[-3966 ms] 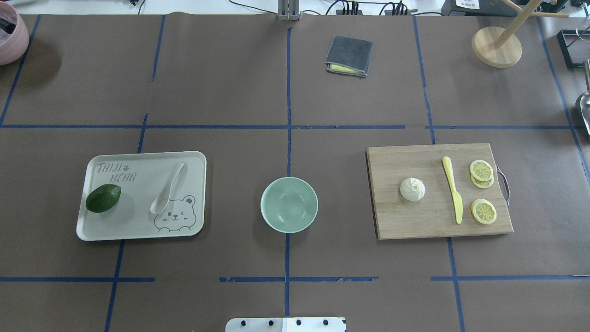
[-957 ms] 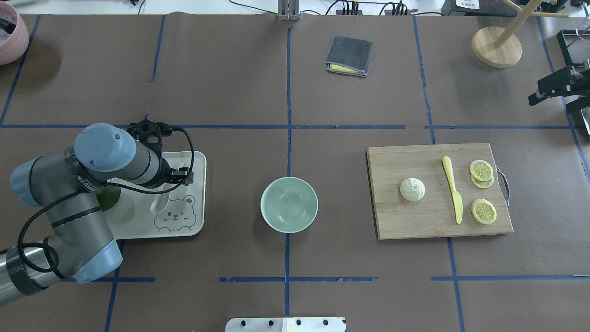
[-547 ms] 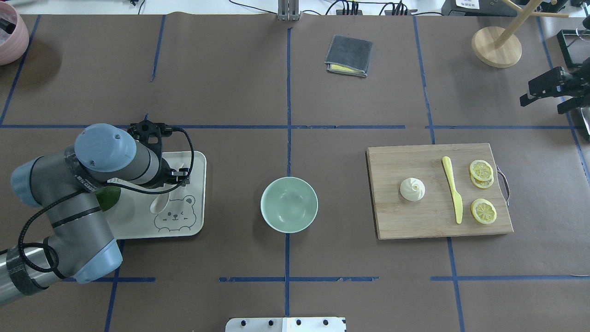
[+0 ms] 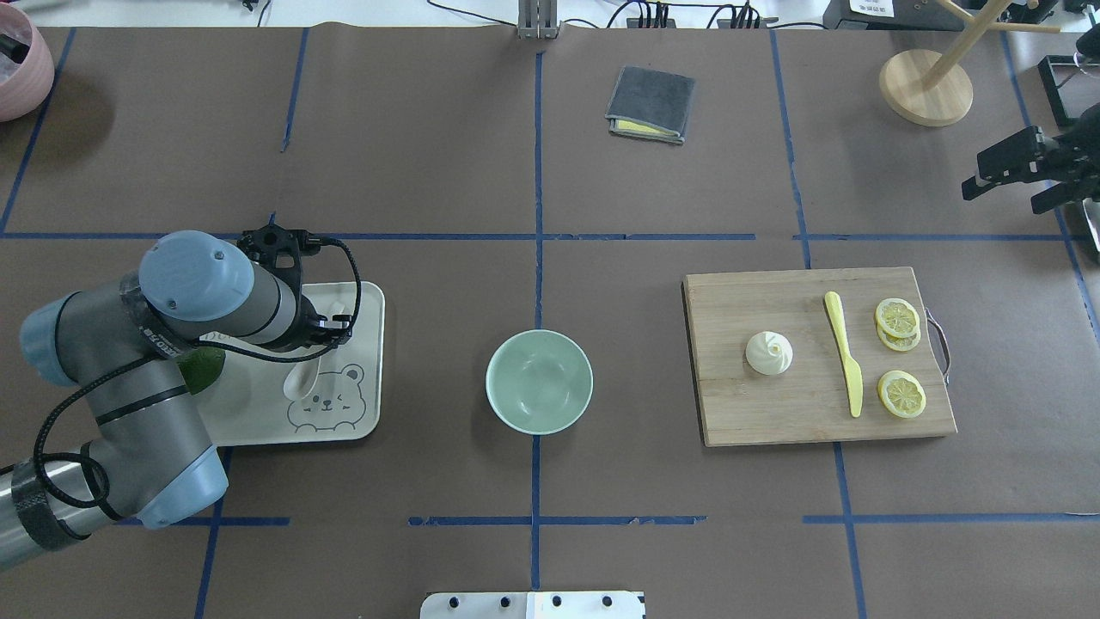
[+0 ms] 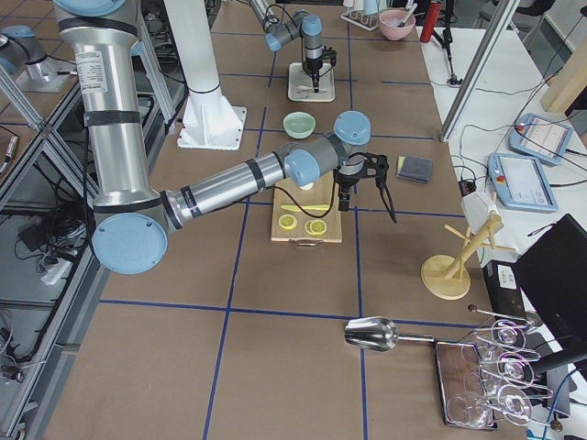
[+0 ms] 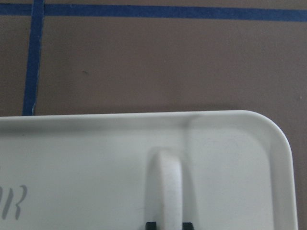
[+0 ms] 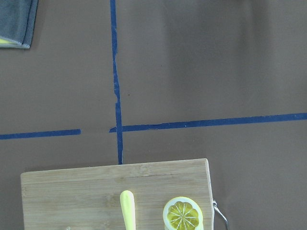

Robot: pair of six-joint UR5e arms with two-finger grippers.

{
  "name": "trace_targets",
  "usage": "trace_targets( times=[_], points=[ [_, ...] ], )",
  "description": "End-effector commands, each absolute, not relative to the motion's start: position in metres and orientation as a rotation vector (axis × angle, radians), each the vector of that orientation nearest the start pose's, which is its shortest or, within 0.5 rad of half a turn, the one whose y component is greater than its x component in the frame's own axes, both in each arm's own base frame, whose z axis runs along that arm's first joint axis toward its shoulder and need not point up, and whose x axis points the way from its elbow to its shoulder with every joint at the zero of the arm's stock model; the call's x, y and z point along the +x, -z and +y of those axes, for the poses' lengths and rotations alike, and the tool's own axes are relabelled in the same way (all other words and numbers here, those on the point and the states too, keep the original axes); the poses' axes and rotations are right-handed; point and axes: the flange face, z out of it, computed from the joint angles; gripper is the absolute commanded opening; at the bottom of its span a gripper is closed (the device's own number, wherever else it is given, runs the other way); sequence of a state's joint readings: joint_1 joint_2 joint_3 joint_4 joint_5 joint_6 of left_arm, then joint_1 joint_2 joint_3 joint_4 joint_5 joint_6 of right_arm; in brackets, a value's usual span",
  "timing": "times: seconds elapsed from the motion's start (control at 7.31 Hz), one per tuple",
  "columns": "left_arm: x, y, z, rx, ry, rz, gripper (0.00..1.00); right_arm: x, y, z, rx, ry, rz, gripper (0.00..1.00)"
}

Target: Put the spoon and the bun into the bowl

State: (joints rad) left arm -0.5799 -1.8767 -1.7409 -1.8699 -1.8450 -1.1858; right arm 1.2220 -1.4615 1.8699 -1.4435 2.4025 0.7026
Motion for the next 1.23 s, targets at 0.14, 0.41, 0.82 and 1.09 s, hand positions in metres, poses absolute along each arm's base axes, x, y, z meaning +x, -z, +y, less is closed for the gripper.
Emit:
trace_targets(
  times=[0.14,0.41,0.82,1.09],
  points=[
    [0.437,-0.366,-0.424,0.152,0.077,0.835,0.0,-0.151,-0.429,-0.513,0.005,-0.111,-0.947,1.0],
    [0.423,-0.34,-0.426,0.158,0.089,0.835,0.0,-0.186,-0.412,-0.512,-0.012,-0.121,-0.942,1.0],
    [0.441,-0.266,-0.435,0.12,0.231,0.936,0.0,-0.276,-0.39,-0.486,0.065,-0.181,-0.932,1.0],
    [0.458,-0.244,-0.444,0.085,0.352,1.046,0.0,-0.327,-0.387,-0.459,0.09,-0.19,-0.916,1.0]
  ],
)
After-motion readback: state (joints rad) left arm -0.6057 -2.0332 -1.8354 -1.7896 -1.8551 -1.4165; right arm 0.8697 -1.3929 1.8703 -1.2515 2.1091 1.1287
